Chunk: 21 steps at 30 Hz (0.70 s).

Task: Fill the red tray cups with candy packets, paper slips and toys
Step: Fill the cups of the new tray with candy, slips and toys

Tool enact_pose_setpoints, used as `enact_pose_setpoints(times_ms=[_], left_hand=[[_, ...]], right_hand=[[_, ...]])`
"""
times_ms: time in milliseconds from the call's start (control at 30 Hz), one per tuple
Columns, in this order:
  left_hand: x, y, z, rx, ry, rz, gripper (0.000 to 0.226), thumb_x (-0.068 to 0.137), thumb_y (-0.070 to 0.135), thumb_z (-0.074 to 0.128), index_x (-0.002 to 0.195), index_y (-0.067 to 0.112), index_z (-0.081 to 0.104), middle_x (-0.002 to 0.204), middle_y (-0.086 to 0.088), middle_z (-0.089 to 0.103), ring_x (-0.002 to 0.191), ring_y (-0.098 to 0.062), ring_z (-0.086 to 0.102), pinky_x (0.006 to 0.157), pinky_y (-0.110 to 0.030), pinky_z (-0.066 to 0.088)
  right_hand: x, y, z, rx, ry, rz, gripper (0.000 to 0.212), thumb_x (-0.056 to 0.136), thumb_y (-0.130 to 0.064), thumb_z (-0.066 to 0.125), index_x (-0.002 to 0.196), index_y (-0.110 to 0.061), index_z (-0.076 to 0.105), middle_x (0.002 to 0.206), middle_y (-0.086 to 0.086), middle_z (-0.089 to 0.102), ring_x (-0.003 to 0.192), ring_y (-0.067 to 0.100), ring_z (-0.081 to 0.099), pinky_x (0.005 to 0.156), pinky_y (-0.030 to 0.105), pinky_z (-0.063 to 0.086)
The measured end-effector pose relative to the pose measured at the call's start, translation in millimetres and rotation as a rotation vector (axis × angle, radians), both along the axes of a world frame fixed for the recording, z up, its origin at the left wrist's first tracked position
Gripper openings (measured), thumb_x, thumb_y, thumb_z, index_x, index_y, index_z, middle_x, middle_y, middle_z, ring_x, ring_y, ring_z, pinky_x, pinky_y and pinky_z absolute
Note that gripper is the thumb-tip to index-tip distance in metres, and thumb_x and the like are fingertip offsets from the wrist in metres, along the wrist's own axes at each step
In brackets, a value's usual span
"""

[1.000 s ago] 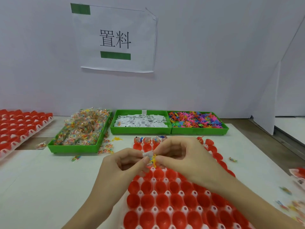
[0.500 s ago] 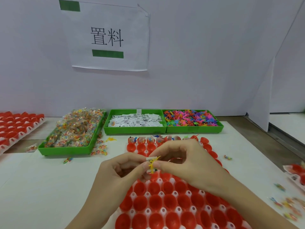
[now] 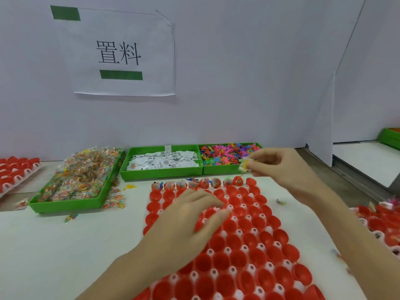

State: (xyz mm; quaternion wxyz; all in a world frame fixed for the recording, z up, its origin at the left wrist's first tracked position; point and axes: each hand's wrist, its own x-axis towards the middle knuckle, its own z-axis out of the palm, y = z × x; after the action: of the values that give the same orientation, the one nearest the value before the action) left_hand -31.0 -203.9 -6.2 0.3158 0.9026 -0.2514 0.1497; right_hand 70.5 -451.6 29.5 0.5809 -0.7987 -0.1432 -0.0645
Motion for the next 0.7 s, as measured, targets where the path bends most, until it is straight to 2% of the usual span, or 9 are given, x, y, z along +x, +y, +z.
enact_pose_setpoints(times_ms=[33,100,167,267,367,500,700], left_hand=[[7,-10,3,0.147,-0.039,-0.028,0.059,0.1,0.065,0.032,0.129,0.029,0.068,0.127,0.021,0.064,0.124,0.002,0.05,0.111,-0.018,0.032],[24,-34,6,0.402,-0.125,-0.044,0.069,0.101,0.066,0.022,0.142,0.025,0.059,0.143,0.014,0.057,0.134,-0.006,0.043,0.117,-0.025,0.026],[43,-56,6,0.543,-0.147,-0.057,0.069,0.103,0.063,0.022,0.147,0.021,0.053,0.151,0.009,0.052,0.14,-0.014,0.04,0.12,-0.034,0.027],[69,-76,0,0.606,-0.096,-0.071,0.064,0.107,0.059,0.024,0.148,0.018,0.051,0.154,0.004,0.05,0.141,-0.019,0.04,0.118,-0.038,0.028],[87,-84,-11,0.666,-0.077,-0.069,0.063,0.107,0.057,0.022,0.144,0.017,0.055,0.149,0.002,0.054,0.138,-0.021,0.043,0.115,-0.039,0.029],[95,-83,-20,0.669,-0.073,-0.068,0.062,0.107,0.056,0.019,0.138,0.019,0.058,0.141,0.002,0.061,0.132,-0.019,0.048,0.113,-0.041,0.032],[95,-82,-24,0.664,-0.099,-0.065,0.056,0.109,0.052,0.021,0.134,0.019,0.06,0.136,0.002,0.064,0.129,-0.019,0.049,0.111,-0.041,0.031]], right_hand=[[11,-9,-10,-0.011,0.001,-0.083,0.005,0.085,-0.016,0.081,0.091,-0.016,0.08,0.083,0.003,0.079,0.078,0.015,0.074,0.07,0.02,0.057],[27,-20,-32,-0.063,0.022,-0.182,0.004,0.085,-0.018,0.081,0.088,-0.019,0.079,0.081,0.001,0.079,0.077,0.017,0.074,0.069,0.024,0.058],[37,-24,-51,-0.108,0.029,-0.226,0.004,0.084,-0.022,0.083,0.087,-0.021,0.08,0.081,-0.003,0.078,0.078,0.015,0.074,0.07,0.024,0.058],[45,-26,-64,-0.146,0.022,-0.248,0.005,0.084,-0.026,0.083,0.086,-0.024,0.08,0.08,-0.005,0.077,0.077,0.011,0.074,0.078,0.032,0.06],[48,-25,-67,-0.136,0.053,-0.224,0.004,0.084,-0.018,0.083,0.087,-0.018,0.08,0.08,0.0,0.078,0.081,0.018,0.075,0.084,0.039,0.062],[46,-28,-64,-0.105,0.109,-0.143,0.007,0.085,-0.012,0.081,0.092,-0.012,0.079,0.084,0.004,0.079,0.085,0.02,0.075,0.078,0.026,0.062],[46,-21,-65,-0.047,0.167,-0.177,0.007,0.083,-0.007,0.082,0.09,-0.008,0.08,0.084,0.002,0.079,0.074,0.002,0.073,0.061,0.009,0.052]])
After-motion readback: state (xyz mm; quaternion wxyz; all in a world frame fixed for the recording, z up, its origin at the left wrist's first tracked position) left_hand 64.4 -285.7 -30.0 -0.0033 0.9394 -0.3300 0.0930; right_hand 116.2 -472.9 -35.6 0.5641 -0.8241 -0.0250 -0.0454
